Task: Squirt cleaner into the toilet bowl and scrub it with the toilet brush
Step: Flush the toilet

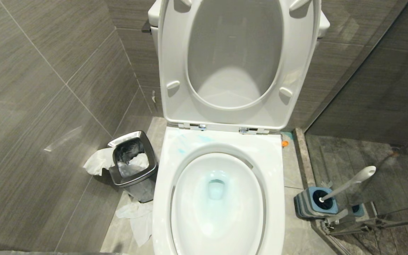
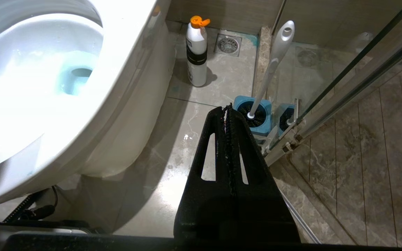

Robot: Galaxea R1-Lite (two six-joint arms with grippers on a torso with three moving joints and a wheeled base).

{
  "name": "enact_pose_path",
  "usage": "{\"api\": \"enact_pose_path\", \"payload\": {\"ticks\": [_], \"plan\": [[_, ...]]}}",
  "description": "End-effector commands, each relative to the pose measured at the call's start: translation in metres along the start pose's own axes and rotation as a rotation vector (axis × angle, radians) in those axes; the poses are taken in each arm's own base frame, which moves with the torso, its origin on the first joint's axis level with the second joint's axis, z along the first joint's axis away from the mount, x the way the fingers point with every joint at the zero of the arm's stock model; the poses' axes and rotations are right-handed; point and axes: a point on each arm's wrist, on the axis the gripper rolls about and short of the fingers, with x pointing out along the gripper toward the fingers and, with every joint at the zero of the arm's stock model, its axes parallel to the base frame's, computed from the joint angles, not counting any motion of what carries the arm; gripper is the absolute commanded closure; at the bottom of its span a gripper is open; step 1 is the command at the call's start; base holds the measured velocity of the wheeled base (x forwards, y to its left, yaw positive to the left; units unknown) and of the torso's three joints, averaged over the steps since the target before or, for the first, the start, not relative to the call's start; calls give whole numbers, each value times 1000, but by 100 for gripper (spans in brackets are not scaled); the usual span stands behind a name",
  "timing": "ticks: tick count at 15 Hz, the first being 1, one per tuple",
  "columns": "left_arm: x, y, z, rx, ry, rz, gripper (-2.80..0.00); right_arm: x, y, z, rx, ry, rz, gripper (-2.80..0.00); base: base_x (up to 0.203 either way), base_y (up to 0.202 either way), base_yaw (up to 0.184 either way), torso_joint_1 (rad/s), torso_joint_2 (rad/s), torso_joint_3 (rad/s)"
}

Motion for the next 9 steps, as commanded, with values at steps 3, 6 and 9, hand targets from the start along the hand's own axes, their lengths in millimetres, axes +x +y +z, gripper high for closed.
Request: {"api": "enact_pose_path", "payload": {"ticks": [3,6,9], "plan": [[110,26,26,-19,91,-9,0,0,0,0,0,2,0,0,0,0,0,0,0,0],[155,31,37,-14,56,-19,0,0,0,0,0,2,0,0,0,0,0,0,0,0],[192,38,47,-13,33,-6,0,0,0,0,0,2,0,0,0,0,0,0,0,0]]}}
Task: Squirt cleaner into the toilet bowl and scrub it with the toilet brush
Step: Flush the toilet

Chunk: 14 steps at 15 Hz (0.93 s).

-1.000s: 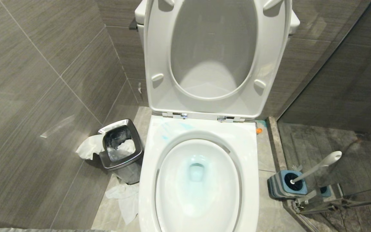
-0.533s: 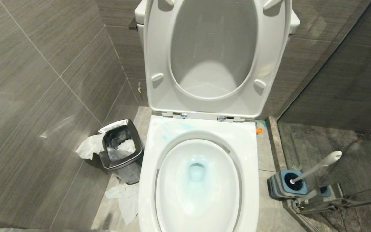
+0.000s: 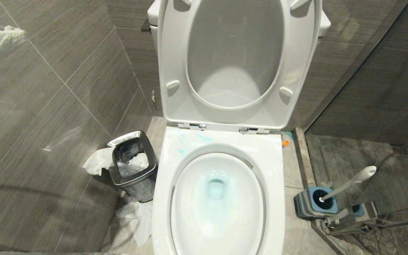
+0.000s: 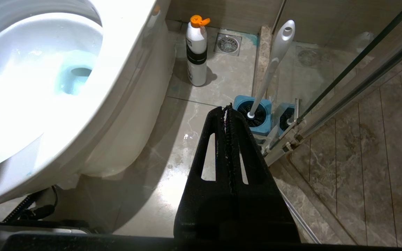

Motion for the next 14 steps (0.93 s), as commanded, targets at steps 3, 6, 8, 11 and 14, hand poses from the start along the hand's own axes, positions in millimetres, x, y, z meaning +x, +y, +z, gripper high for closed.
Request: {"api": "enact_pose_path", "payload": {"ticks": [3,6,8,11,14], "plan": [[83,13,-11,-2,-7,43,0,0,0,0,0,1,1,0,0,0,0,0,0,0],[128,14,-16,-1,-117,90,0,0,0,0,0,1,1,0,0,0,0,0,0,0],[153,14,-19,1,-203,117,0,0,0,0,0,1,1,0,0,0,0,0,0,0],[181,14,-17,5,-314,133,0,0,0,0,0,1,0,0,0,0,0,0,0,0],[193,12,-13,3,-356,124,0,0,0,0,0,1,1,0,0,0,0,0,0,0]]}}
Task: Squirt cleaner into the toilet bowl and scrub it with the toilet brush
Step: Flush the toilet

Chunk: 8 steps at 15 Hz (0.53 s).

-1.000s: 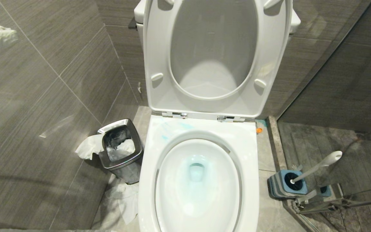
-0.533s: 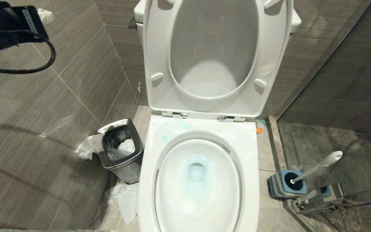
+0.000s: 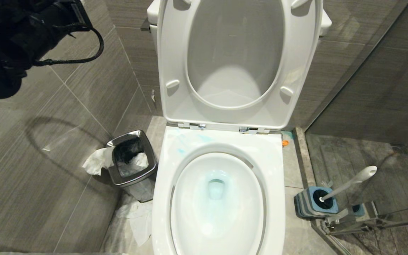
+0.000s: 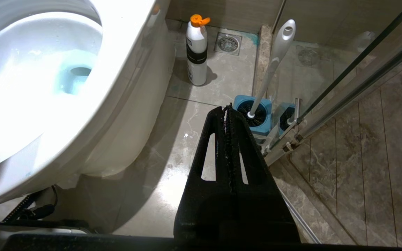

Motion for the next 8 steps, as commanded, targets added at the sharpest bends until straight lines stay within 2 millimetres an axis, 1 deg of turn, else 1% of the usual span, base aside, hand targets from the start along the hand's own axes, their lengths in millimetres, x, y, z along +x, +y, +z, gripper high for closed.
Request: {"api": "enact_pose_path", "payload": {"ticks": [1,4,8], "plan": [[13,-2,-14,-2,2,-5,0,0,0,0,0,2,2,0,0,0,0,0,0,0],[17,-4,-12,-5,-15,-7,0,0,0,0,0,2,1,0,0,0,0,-1,1,-11],[17,-11,-7,-16,-33,-19,0,0,0,0,0,2,2,0,0,0,0,2,3,-147]]}}
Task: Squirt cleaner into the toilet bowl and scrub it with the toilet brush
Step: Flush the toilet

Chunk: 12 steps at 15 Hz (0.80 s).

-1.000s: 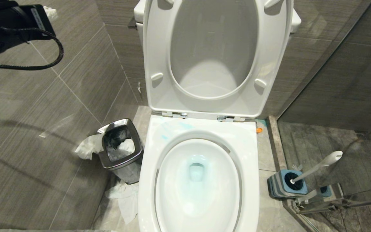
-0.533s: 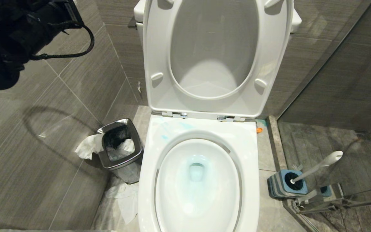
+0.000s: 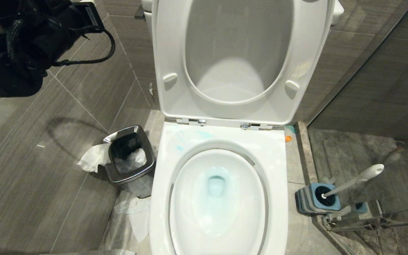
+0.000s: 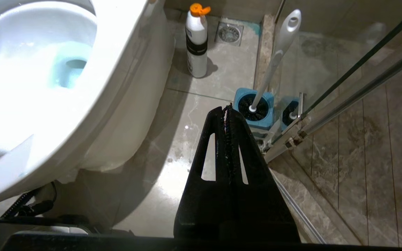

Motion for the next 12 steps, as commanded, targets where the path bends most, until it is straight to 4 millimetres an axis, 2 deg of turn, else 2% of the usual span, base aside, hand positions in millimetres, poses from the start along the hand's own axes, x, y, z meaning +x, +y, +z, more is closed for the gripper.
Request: {"api": "enact_pose_path", "payload": {"ticks": [1,5,12], "plan": [[0,-4,5,-6,-21,10,0,0,0,0,0,2,0,0,0,0,0,0,7,-189],[-1,-7,17,-10,-72,21,0,0,0,0,0,2,0,0,0,0,0,1,4,-189],[-17,-21,53,-40,-111,-33,0,0,0,0,0,2,1,0,0,0,0,0,0,-17]]}}
